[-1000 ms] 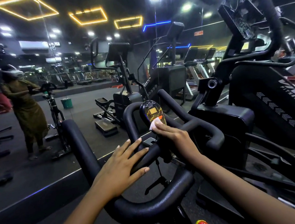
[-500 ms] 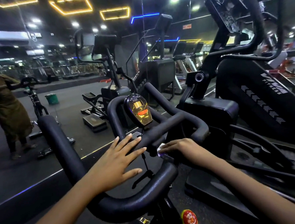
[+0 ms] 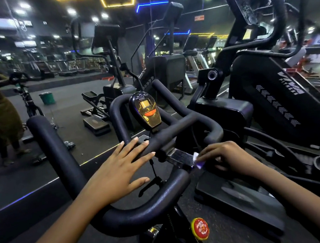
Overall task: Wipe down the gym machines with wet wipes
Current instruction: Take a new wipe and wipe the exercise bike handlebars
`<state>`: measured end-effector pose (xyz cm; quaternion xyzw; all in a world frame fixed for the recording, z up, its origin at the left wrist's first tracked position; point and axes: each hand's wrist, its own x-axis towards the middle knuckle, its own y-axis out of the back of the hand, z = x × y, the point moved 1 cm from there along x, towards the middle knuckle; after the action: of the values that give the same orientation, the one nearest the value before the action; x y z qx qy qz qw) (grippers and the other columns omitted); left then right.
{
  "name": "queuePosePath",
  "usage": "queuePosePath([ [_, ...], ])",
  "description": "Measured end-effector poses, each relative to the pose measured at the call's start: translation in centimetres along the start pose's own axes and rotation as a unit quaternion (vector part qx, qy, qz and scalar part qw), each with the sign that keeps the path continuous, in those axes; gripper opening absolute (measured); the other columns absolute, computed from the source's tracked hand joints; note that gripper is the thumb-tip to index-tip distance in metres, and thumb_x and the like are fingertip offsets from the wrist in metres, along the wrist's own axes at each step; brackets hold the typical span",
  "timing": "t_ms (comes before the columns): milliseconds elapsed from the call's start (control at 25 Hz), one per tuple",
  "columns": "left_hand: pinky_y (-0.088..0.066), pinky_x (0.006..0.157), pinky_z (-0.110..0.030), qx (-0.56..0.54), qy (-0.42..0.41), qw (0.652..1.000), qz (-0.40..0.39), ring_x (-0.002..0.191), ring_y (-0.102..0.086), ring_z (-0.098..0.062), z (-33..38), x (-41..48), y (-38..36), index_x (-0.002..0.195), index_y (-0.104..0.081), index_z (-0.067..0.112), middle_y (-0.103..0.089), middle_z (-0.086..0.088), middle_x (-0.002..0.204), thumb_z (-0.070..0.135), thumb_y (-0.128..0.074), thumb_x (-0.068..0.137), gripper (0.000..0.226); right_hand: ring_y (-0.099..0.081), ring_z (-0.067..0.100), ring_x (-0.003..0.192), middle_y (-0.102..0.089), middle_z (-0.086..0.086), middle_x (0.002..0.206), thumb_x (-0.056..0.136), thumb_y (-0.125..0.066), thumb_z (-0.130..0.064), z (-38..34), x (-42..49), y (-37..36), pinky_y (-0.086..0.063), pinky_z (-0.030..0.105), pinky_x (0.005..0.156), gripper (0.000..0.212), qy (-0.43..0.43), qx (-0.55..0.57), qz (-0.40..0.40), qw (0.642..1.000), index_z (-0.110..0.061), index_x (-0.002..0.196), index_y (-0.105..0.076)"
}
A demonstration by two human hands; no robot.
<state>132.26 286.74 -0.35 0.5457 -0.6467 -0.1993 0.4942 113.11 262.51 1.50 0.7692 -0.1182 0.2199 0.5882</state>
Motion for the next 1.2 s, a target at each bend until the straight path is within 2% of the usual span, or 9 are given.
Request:
queuePosePath([
  [160,-0.029,0.113,-0.045,0.011,0.0,1.0,-0.011,0.135,-0.033,-0.023,-0.1,-0.1,-0.1,0.139,-0.04,0.03,-0.046,-0.005,0.144,0.062,-0.029,0.087,0.062,-0.063,0.01,0.097,-0.068,0.001,0.108,0.078,-0.058,-0.01,-1.1,4.4,-2.3,-0.047,0.019,0.083,0.03,0.03,0.03,-0.065,0.997,-0.013,0.104,-0.072],
  [280,-0.023,0.108,-0.043,0.005,0.004,1.0,-0.009,0.136,-0.03,-0.023,0.0,0.0,-0.1,0.139,-0.042,0.029,-0.045,-0.005,0.145,0.061,-0.03,0.087,0.061,-0.065,0.013,0.092,-0.07,0.001,0.103,0.068,-0.055,-0.002,-0.6,6.2,-3.4,-0.048,0.019,0.078,0.038,0.017,0.028,-0.063,0.997,-0.014,0.098,-0.074],
  [440,-0.024,0.109,-0.043,0.006,0.001,1.0,0.005,0.135,-0.03,-0.023,-0.1,0.0,-0.2,0.138,-0.044,0.029,-0.046,-0.005,0.144,0.061,-0.029,0.088,0.061,-0.062,0.006,0.093,-0.071,0.001,0.098,0.069,-0.05,0.008,0.9,4.4,-3.6,-0.044,0.011,0.084,0.041,-0.108,0.101,0.046,0.988,-0.011,0.095,-0.075],
  [640,-0.036,0.105,-0.049,0.016,0.005,1.0,-0.001,0.135,-0.034,-0.023,-0.1,0.0,-0.3,0.139,-0.042,0.03,-0.046,-0.005,0.144,0.061,-0.026,0.088,0.061,-0.059,-0.016,0.088,-0.073,-0.006,0.095,0.074,-0.051,0.016,-0.4,-0.7,-4.5,-0.041,0.003,0.081,0.045,-0.255,0.182,0.188,0.931,-0.019,0.089,-0.076],
  [760,-0.032,0.105,-0.049,0.015,-0.002,1.0,0.007,0.135,-0.03,-0.023,-0.2,0.1,-0.5,0.141,-0.036,0.03,-0.045,-0.006,0.145,0.062,-0.02,0.092,0.06,-0.059,-0.017,0.085,-0.072,-0.01,0.09,0.073,-0.056,0.015,-1.9,-2.9,-4.7,-0.04,0.0,0.075,0.043,-0.268,0.159,0.262,0.913,-0.02,0.086,-0.076],
  [840,-0.031,0.105,-0.05,0.016,-0.002,1.0,0.006,0.135,-0.029,-0.023,-0.3,0.1,-0.6,0.141,-0.035,0.029,-0.045,-0.006,0.145,0.062,-0.009,0.095,0.062,-0.062,-0.01,0.087,-0.072,-0.009,0.091,0.073,-0.059,0.009,-2.6,-1.7,-4.4,-0.042,0.003,0.076,0.034,-0.212,0.13,0.281,0.927,-0.017,0.087,-0.077],
  [920,-0.032,0.104,-0.05,0.019,-0.004,1.0,0.01,0.135,-0.029,-0.023,-0.3,0.0,-0.6,0.14,-0.037,0.029,-0.045,-0.006,0.144,0.062,-0.006,0.095,0.064,-0.064,0.001,0.092,-0.072,-0.005,0.097,0.073,-0.062,0.0,-2.7,1.1,-4.1,-0.045,0.009,0.08,0.029,-0.128,0.102,0.214,0.963,-0.015,0.093,-0.076],
  [1040,-0.033,0.105,-0.048,0.009,-0.006,1.0,0.01,0.136,-0.029,-0.023,-0.4,-0.2,-0.6,0.141,-0.036,0.03,-0.045,-0.007,0.145,0.063,-0.008,0.095,0.064,-0.063,0.009,0.1,-0.068,-0.002,0.109,0.075,-0.071,-0.002,-2.2,4.1,-4.5,-0.048,0.021,0.086,0.031,0.0,0.024,0.019,1.0,-0.014,0.103,-0.073],
  [1200,-0.033,0.105,-0.048,0.002,-0.011,1.0,0.02,0.136,-0.028,-0.023,-0.5,-0.2,-0.6,0.141,-0.037,0.03,-0.044,-0.007,0.145,0.063,-0.008,0.095,0.064,-0.061,0.011,0.099,-0.067,0.001,0.108,0.083,-0.059,-0.009,-1.5,2.8,-2.8,-0.045,0.019,0.087,0.026,0.058,-0.018,-0.012,0.998,-0.014,0.104,-0.072],
])
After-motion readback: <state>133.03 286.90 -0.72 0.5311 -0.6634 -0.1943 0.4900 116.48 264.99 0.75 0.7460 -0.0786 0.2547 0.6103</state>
